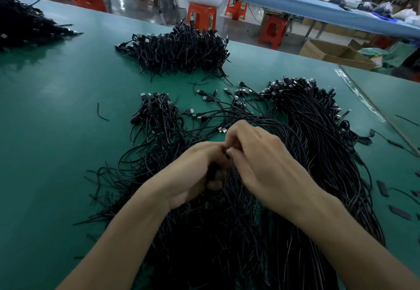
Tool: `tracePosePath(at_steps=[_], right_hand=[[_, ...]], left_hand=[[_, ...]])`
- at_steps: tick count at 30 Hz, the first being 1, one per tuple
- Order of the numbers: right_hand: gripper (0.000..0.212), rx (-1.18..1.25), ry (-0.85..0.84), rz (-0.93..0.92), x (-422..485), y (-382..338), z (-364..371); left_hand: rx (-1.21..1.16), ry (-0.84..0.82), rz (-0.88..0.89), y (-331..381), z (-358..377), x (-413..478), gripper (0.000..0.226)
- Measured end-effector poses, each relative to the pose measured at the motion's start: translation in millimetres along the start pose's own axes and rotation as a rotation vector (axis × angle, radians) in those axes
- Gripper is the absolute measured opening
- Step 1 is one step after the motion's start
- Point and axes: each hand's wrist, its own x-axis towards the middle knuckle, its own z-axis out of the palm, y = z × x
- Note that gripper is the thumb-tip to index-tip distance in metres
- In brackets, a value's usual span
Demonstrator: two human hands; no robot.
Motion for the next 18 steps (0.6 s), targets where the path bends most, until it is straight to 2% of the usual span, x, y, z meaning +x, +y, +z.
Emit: tracePosePath(at_steps=[2,4,7,9,12,14,16,18], right_hand=[[0.016,0.093,0.115,0.067,0,3,6],[0.02,0.184,0.25,0.129,0,2,11],[0.023,0.414,0.432,0.255,0,0,18],[0.022,0.611,0.436,0.38,2,0,22],[0.022,0.997,0.372,0.526,3,3,24],[0.023,1.183,0.338,0.548,4,5,22],[0.024,1.287,0.32,0.543,5,5,20],[0.023,1.351,0.311,0.532,7,6,19]], left_hand=[[-0.128,0.022,0.062,-1,1,3,0.018],[-0.15,0.06,0.125,-1,3,4,0.02],[0.047,0.162,0.285,-1,6,3,0.022],[0.313,0.293,0.443,-1,7,3,0.021],[0.749,0.612,0.633,-5,4,2,0.026],[0.795,0.685,0.687,-7,2,0,0.024],[0.697,0.609,0.661,-8,3,0,0.014],[0.609,0.538,0.604,-8,5,0,0.015]])
